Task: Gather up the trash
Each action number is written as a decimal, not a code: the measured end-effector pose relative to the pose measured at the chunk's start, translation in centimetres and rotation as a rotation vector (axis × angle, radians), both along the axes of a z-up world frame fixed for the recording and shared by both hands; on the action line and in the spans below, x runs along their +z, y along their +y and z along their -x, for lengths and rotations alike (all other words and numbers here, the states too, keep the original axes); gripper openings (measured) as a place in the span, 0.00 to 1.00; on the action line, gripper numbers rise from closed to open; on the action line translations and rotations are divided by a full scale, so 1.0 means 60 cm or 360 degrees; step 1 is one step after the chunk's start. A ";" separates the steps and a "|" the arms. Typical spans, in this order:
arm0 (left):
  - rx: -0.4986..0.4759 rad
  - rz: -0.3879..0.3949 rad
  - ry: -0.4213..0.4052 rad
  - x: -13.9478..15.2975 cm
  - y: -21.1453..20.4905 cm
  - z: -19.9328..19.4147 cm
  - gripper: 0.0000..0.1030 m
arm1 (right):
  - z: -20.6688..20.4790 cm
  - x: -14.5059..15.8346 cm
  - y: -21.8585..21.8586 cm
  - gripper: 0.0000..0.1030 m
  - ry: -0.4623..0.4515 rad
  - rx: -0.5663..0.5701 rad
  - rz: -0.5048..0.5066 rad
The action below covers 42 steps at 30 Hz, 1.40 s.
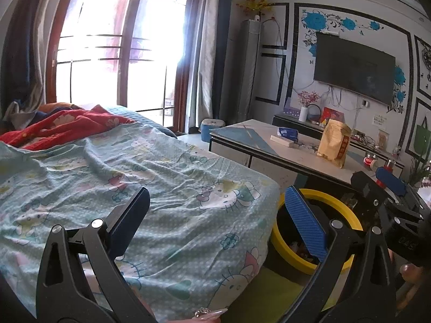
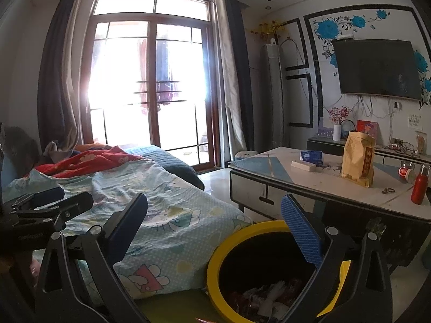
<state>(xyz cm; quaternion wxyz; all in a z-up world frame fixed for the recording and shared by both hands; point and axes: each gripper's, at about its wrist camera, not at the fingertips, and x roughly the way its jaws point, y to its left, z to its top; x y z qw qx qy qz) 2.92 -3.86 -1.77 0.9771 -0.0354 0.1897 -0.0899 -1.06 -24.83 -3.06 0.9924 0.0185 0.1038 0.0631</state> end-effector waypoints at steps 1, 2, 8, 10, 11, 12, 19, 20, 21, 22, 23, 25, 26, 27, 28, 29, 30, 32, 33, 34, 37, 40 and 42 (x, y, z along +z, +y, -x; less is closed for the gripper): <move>0.0002 -0.0001 0.0004 0.000 0.000 -0.001 0.89 | 0.000 0.000 0.000 0.94 0.0002 0.0000 -0.0002; 0.0003 -0.0001 0.0005 0.000 0.000 0.000 0.89 | -0.001 0.000 0.000 0.94 0.0002 -0.0002 -0.0001; 0.0004 -0.0001 0.0003 0.000 0.000 0.002 0.89 | -0.002 -0.001 -0.001 0.94 0.0002 -0.0003 -0.0001; 0.0007 -0.0001 -0.0002 0.000 0.000 0.002 0.89 | -0.003 -0.001 -0.001 0.94 0.0002 -0.0004 -0.0001; 0.0008 0.0000 -0.0001 0.000 0.000 0.002 0.89 | -0.002 -0.001 -0.001 0.94 0.0002 -0.0002 -0.0001; 0.0007 0.0002 -0.0001 0.000 0.000 0.002 0.89 | -0.002 -0.001 -0.001 0.94 0.0001 -0.0003 -0.0001; 0.0006 0.0002 -0.0001 0.000 0.001 0.002 0.89 | -0.003 -0.001 -0.002 0.94 0.0003 -0.0003 -0.0002; 0.0003 0.0004 -0.0002 0.000 0.001 0.002 0.89 | -0.003 -0.001 -0.002 0.94 0.0002 -0.0005 -0.0002; 0.0002 0.0006 -0.0003 0.001 0.000 0.002 0.89 | -0.003 -0.001 -0.002 0.94 0.0002 -0.0005 -0.0002; 0.0005 0.0005 -0.0004 0.001 0.000 0.002 0.89 | -0.003 -0.002 -0.004 0.94 0.0003 -0.0005 -0.0003; 0.0005 0.0005 -0.0005 0.001 0.000 0.002 0.89 | -0.003 -0.002 -0.004 0.94 0.0002 -0.0006 -0.0003; 0.0005 0.0004 -0.0009 0.002 0.000 0.003 0.90 | -0.003 -0.002 -0.004 0.94 0.0003 -0.0004 -0.0002; 0.0005 0.0006 -0.0008 0.003 0.000 0.003 0.89 | -0.004 -0.002 -0.004 0.94 0.0003 -0.0005 -0.0002; 0.0001 0.0007 -0.0007 0.003 0.000 0.003 0.89 | -0.003 -0.002 -0.004 0.94 0.0003 -0.0005 -0.0002; 0.0001 0.0008 -0.0008 0.005 -0.001 0.003 0.89 | -0.004 -0.002 -0.005 0.94 0.0002 -0.0007 -0.0001; 0.0000 0.0008 -0.0009 0.006 -0.001 0.004 0.89 | -0.004 -0.002 -0.005 0.94 0.0003 -0.0008 -0.0001; 0.0000 0.0007 -0.0011 0.006 -0.002 0.003 0.89 | -0.005 -0.002 -0.007 0.94 0.0004 -0.0008 -0.0002; 0.0001 0.0008 -0.0010 0.006 -0.002 0.004 0.89 | -0.005 -0.002 -0.007 0.94 0.0003 -0.0009 -0.0002; 0.0000 0.0010 -0.0010 0.007 -0.002 0.004 0.89 | -0.005 -0.002 -0.007 0.94 0.0003 -0.0008 -0.0003; 0.0000 0.0010 -0.0010 0.007 -0.002 0.004 0.89 | -0.005 -0.002 -0.007 0.94 0.0003 -0.0007 -0.0002; 0.0001 0.0009 -0.0010 0.007 -0.003 0.004 0.89 | -0.005 -0.002 -0.007 0.94 0.0003 -0.0007 -0.0003; 0.0002 0.0009 -0.0010 0.007 -0.002 0.004 0.89 | -0.005 -0.002 -0.007 0.94 0.0004 -0.0006 -0.0003; 0.0004 0.0007 -0.0008 0.007 -0.003 0.004 0.89 | -0.005 -0.002 -0.008 0.94 0.0004 -0.0009 -0.0003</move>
